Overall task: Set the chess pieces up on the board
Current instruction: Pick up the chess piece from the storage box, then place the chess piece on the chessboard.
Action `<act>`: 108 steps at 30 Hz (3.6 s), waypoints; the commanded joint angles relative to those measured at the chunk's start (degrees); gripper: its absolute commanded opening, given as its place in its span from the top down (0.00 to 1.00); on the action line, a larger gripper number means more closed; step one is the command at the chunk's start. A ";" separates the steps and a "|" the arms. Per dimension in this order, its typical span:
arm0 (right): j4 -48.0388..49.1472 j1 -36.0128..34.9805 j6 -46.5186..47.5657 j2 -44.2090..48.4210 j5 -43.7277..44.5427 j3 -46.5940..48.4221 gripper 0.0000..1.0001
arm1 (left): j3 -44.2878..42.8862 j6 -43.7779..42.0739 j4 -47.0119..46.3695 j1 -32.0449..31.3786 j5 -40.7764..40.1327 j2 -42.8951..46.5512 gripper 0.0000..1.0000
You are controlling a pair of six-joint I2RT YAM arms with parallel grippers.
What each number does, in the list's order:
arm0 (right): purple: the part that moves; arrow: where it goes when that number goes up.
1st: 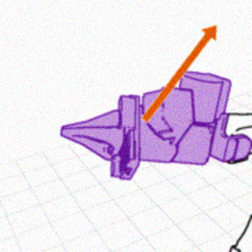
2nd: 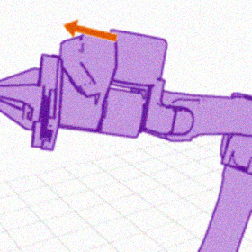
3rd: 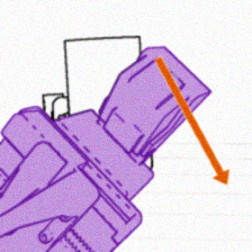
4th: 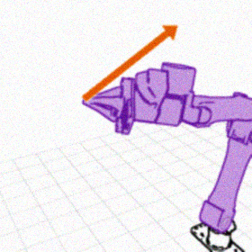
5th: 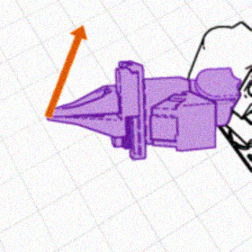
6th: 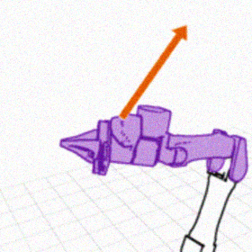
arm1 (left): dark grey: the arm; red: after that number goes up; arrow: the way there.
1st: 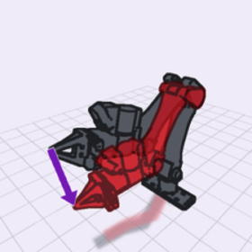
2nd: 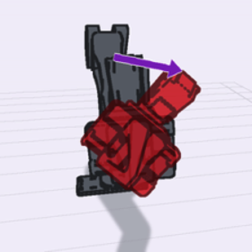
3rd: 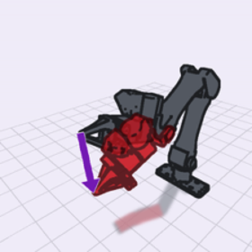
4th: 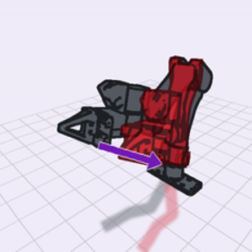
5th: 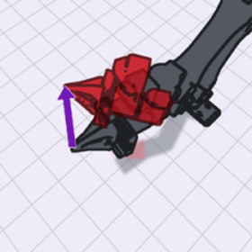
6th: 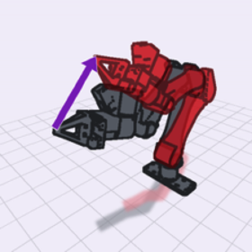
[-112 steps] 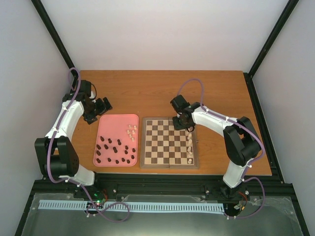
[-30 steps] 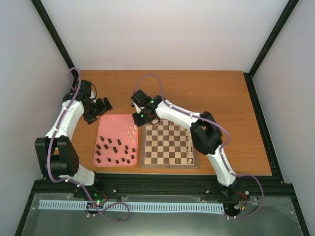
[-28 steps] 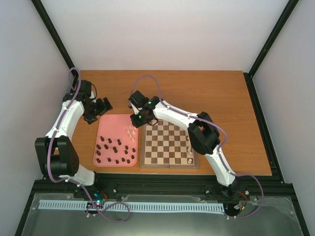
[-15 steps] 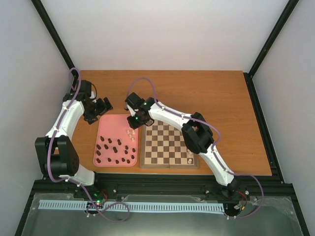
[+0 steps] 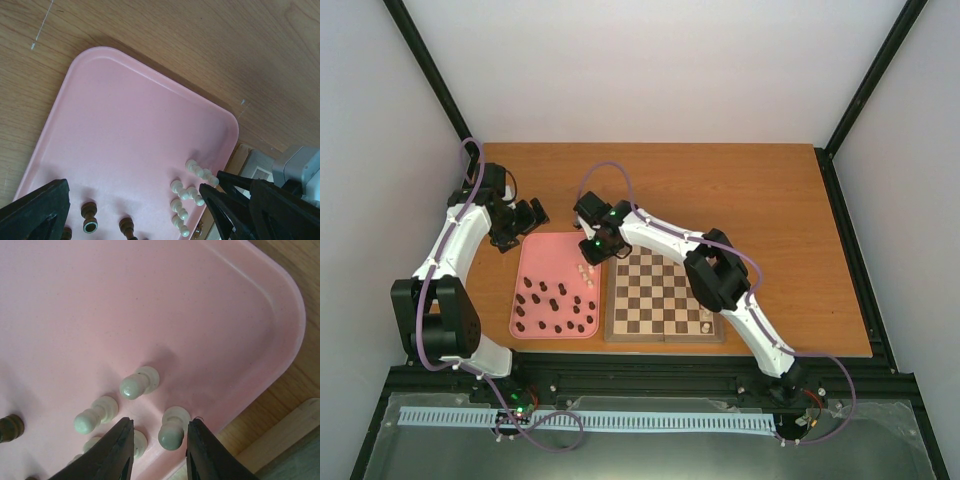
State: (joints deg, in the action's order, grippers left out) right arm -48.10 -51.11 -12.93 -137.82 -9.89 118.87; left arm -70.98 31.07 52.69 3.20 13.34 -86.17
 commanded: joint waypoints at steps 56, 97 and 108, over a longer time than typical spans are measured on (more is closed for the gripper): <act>6.87 10.85 -8.62 43.12 15.37 -48.90 0.97 | 1.30 -0.81 -0.57 -0.13 -0.76 1.92 0.00; 9.96 14.64 -10.98 42.48 18.50 -57.31 0.90 | 1.94 -1.30 -0.14 -0.13 -0.93 1.91 0.00; 9.12 14.62 -11.24 44.07 18.03 -58.06 0.81 | 2.75 -1.10 -0.46 -0.13 -0.78 2.65 0.00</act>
State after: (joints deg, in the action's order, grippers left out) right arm -38.11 -36.93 -23.55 -95.50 8.12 61.60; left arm -68.29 30.83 52.58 3.20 12.45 -85.06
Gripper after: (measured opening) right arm 0.171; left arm 0.998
